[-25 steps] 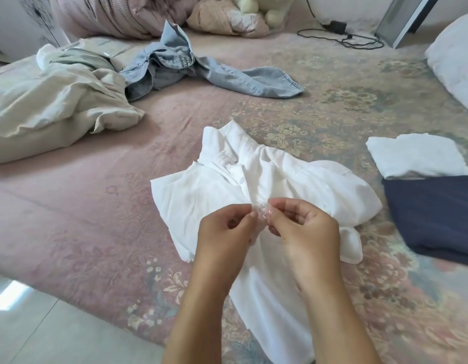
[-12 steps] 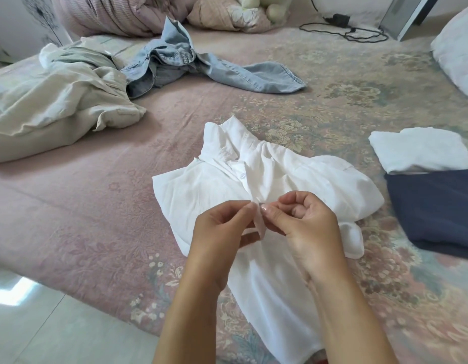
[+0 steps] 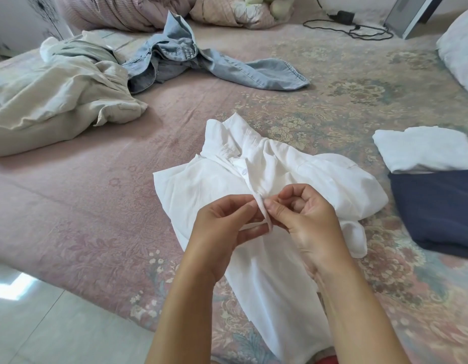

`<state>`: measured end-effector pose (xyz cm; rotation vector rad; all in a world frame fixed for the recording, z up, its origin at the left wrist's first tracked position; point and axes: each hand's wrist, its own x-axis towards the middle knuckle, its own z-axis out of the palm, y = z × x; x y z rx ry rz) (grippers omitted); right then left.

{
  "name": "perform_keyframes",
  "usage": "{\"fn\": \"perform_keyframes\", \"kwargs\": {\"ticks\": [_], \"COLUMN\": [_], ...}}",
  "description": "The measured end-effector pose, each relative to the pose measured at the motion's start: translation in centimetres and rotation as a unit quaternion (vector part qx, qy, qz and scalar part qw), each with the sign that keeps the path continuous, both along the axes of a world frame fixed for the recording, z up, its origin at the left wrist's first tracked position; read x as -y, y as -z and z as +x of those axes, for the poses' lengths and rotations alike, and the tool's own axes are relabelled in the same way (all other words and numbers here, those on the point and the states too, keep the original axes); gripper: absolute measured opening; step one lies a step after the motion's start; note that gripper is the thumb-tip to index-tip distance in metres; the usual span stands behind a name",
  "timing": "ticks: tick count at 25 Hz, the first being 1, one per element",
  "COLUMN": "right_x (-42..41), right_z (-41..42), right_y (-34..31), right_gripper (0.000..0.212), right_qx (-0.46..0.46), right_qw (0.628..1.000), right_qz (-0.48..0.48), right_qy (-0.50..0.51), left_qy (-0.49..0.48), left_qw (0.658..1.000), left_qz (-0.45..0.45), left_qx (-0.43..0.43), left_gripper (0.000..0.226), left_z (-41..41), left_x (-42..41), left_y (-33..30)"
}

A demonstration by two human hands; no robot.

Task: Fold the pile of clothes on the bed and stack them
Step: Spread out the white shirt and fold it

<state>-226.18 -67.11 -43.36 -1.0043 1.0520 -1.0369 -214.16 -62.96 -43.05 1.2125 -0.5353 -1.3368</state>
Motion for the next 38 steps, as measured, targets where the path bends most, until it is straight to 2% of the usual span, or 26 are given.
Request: {"fn": "perform_keyframes", "kwargs": {"ticks": [4,7,9,14,20,22,24,28,31,34,36,38], "right_x": [-0.1,-0.4,-0.4,0.1,0.7,0.7,0.7,0.7,0.9,1.3,1.7,2.5], "right_z": [0.2,0.5,0.7,1.0,1.4,1.6,1.9,2.2,2.2,2.0,2.1,2.3], "right_y": [0.7,0.8,0.8,0.7,0.8,0.6,0.3,0.3,0.7,0.9,0.8,0.5], "right_gripper": [0.022,0.006,0.011,0.013,0.018,0.02,0.024,0.03,0.032,0.028,0.027,0.024], "right_qx": [-0.062,-0.056,-0.051,-0.005,-0.027,-0.052,-0.08,-0.114,-0.106,-0.072,-0.052,-0.04], "right_qw": [0.997,0.998,0.998,0.998,0.995,0.993,0.989,0.98,0.98,0.983,0.984,0.988], "right_qz": [-0.037,-0.027,-0.02,0.009,-0.018,-0.051,-0.092,-0.149,-0.159,-0.165,-0.161,-0.132], "right_qy": [-0.017,0.001,0.022,0.064,0.091,0.095,0.089,0.063,0.05,0.041,0.05,0.062], "left_qy": [-0.035,-0.037,-0.041,-0.076,-0.086,-0.096,-0.114,-0.114,-0.094,-0.1,-0.122,-0.141], "left_qw": [0.995,0.967,0.944,0.935,0.929,0.936,0.956,0.976,0.992,0.979,0.976,0.987], "left_qz": [-0.007,-0.015,-0.021,-0.03,-0.044,-0.045,-0.035,0.036,0.081,0.088,0.055,0.011], "left_qx": [0.09,0.251,0.328,0.346,0.357,0.336,0.269,0.184,0.016,-0.156,-0.169,-0.073], "left_gripper": [0.003,0.002,0.003,0.004,0.014,0.012,0.01,0.015,0.018,0.019,0.016,0.013], "left_z": [-0.3,-0.7,-1.2,-1.7,-1.6,-1.7,-1.8,-1.7,-1.3,-1.5,-1.5,-1.1], "left_x": [0.2,0.4,0.5,0.5,0.4,0.4,0.5,0.9,1.0,1.5,2.3,2.6], "left_y": [0.6,1.2,1.2,0.6,0.6,0.4,0.3,-0.1,-0.5,-1.3,-1.5,-1.4]}}
